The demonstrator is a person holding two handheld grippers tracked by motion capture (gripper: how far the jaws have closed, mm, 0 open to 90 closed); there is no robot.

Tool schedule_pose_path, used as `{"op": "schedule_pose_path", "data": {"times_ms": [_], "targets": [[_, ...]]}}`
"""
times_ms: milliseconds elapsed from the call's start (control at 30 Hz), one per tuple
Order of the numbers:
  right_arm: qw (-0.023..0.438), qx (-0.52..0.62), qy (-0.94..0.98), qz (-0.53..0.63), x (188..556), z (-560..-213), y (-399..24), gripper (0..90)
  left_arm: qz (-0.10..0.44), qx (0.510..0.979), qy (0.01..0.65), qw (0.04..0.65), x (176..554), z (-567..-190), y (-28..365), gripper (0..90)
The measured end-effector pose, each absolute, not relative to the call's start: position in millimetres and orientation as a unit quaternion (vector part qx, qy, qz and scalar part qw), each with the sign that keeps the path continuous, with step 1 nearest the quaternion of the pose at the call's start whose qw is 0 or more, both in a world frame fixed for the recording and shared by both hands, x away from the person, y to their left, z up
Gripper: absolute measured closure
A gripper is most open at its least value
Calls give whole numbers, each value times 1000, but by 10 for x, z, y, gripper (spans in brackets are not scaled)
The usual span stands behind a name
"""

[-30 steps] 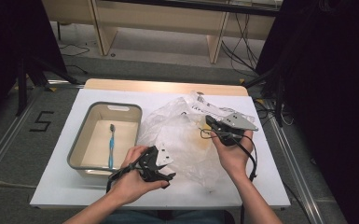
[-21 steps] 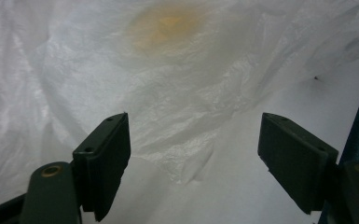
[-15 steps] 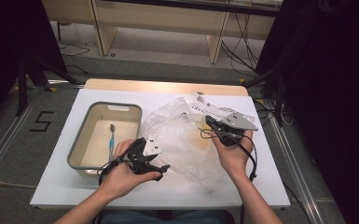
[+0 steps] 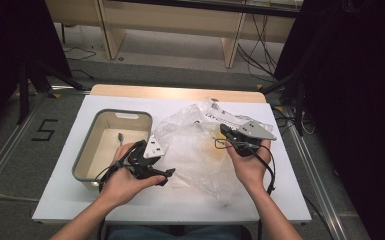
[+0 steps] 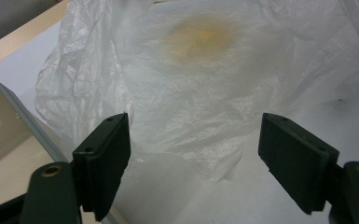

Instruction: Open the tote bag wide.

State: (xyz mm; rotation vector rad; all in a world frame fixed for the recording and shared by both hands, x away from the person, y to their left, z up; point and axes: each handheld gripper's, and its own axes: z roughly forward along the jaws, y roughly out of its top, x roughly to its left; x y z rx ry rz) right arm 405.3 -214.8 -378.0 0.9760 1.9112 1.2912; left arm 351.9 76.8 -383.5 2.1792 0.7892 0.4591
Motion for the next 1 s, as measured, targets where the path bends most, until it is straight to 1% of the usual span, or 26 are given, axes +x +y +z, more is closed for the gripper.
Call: {"op": "schedule_pose_path", "data": {"times_ms": [1000], "targets": [[313,371,726,487,4057,-3785,-2131,900,191,834,348,384,3688,-3730,1117,246]]}}
